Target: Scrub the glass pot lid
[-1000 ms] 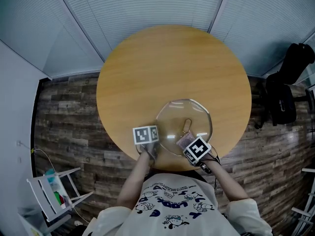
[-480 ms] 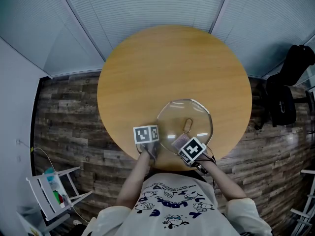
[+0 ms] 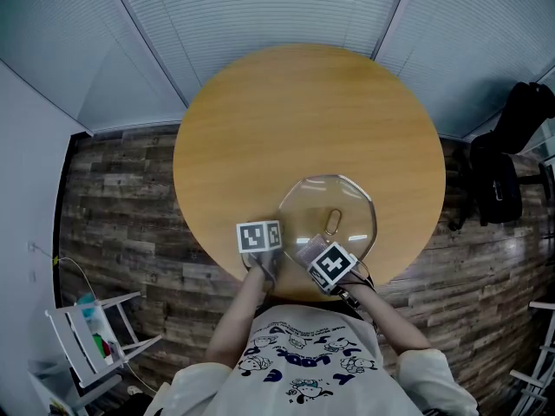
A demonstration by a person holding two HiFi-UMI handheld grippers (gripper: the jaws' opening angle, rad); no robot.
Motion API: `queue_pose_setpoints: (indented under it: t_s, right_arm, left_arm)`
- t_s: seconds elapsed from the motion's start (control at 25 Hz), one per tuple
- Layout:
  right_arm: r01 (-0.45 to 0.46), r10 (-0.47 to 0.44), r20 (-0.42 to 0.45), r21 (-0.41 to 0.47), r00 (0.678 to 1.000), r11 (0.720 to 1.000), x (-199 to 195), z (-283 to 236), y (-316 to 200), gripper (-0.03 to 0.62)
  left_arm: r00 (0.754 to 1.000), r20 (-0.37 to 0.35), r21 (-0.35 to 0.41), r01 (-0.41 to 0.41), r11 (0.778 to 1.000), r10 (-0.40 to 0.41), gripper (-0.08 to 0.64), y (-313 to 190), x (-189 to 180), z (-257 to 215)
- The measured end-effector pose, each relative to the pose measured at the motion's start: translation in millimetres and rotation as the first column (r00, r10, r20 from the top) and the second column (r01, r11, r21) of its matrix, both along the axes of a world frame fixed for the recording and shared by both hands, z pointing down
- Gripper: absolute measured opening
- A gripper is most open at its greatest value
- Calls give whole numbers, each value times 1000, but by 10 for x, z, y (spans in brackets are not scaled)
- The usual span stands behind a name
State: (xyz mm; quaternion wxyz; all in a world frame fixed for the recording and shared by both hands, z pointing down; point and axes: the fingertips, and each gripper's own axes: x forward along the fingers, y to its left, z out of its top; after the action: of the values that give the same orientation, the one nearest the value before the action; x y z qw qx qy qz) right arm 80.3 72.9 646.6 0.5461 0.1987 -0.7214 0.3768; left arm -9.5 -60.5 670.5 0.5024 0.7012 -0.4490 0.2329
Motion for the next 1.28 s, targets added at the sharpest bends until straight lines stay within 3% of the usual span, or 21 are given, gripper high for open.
queue_pose_setpoints:
  t_s: [0.76, 1.28]
  right_arm:
    - [-75, 76, 40, -14, 996, 997, -234, 9, -94, 75]
    - [-176, 178, 76, -28, 981, 984, -353, 8, -214, 75]
  left_arm:
    - [999, -36, 2, -4, 1000, 4, 58, 12, 17, 0]
    - [999, -39, 3, -11, 1000, 11, 58, 16, 5, 6]
